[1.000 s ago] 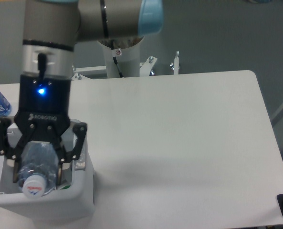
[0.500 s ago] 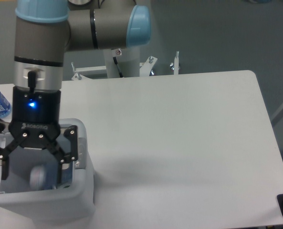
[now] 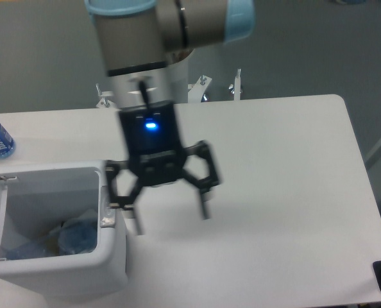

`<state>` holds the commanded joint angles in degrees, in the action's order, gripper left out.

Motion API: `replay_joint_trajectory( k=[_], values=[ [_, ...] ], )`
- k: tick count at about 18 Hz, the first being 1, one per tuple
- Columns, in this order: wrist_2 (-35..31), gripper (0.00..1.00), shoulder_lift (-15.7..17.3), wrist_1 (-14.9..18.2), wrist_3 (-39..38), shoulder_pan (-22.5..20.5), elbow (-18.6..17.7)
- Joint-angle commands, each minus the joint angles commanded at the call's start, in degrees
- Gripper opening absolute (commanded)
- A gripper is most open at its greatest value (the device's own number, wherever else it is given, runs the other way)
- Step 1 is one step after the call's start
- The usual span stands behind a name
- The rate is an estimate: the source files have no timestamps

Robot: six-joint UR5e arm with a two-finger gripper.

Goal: Place the trash in the trash can

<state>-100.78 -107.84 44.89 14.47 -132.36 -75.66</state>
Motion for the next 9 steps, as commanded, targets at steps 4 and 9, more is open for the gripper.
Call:
replay_joint_trajectory(
  k=[4,9],
  values=[
    [-7.8,1.00,4.7,9.0,17.0,-2.0,-5.9],
    [-6.9,1.00,8.8,13.0,28.2,-6.6,-9.5]
  ],
)
